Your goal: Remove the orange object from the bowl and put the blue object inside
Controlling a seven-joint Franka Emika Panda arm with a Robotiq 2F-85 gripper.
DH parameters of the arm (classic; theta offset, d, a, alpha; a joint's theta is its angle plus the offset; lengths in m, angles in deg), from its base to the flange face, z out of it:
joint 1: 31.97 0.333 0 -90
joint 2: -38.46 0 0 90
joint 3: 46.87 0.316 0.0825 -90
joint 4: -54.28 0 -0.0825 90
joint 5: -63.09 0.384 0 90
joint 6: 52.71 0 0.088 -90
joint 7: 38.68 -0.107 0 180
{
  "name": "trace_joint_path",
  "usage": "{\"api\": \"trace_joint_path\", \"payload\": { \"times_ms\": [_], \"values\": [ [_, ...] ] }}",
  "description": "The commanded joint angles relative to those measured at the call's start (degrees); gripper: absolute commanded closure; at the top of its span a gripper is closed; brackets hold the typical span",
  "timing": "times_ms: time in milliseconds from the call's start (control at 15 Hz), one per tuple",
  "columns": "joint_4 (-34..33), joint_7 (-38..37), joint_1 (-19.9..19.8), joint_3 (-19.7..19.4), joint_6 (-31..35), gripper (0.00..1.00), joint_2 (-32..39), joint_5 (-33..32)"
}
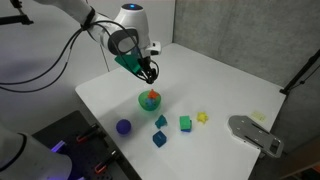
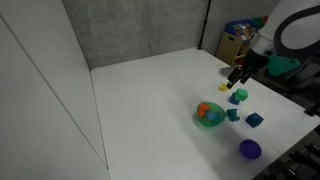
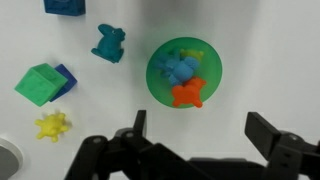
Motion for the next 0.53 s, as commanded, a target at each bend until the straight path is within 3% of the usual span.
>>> {"api": "trace_joint_path", "payload": {
  "times_ms": [0,467],
  "values": [
    [-5.05,2.54,0.32,2.30,4.52,0.00,8.78,4.16],
    [-13.22,1.97,0.08,3.75,10.56,0.00,24.01,0.41]
  ]
}}
